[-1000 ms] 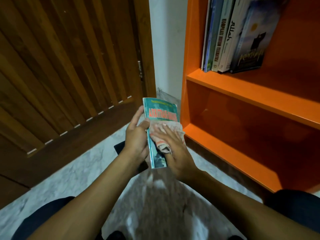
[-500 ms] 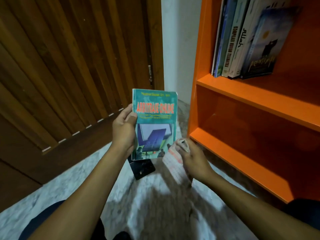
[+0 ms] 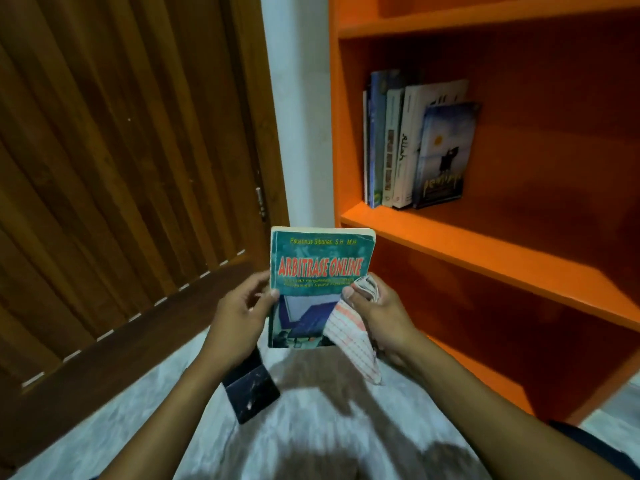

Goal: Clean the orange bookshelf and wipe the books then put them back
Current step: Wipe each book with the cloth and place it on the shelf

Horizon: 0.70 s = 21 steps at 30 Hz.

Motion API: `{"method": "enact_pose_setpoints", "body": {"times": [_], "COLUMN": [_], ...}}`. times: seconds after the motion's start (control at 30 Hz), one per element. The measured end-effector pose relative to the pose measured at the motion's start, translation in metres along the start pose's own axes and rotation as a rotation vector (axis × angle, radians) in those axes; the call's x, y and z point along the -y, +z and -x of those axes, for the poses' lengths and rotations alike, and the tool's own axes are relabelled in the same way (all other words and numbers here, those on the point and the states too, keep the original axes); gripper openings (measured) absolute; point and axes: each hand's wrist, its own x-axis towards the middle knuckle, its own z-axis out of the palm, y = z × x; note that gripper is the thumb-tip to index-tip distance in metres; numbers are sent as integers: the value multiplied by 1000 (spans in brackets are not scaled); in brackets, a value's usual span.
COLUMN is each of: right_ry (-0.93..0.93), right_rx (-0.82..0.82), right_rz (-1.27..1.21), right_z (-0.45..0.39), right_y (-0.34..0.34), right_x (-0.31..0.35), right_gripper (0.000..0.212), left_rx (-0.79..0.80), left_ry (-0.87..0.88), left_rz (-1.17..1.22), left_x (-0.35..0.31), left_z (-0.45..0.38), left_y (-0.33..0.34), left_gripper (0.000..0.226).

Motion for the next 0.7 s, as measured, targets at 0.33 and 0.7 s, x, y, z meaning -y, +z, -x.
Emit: {"method": "enact_pose_setpoints", "body": {"times": [0.33,0.7], "right_ry": [-267,-363], "right_rx": [-331,-664], "right_rz": [145,208], "right_z": [-40,-41], "right_y": [-62,-149], "right_x": [123,156], "right_gripper": [28,12], "left_rx": [-5,-71], "left_ry": [86,66], "left_rz": [83,70], "left_x": [-83,-139], "left_z": [-83,-182], "left_y": [56,232], "left_gripper": [11,6]}}
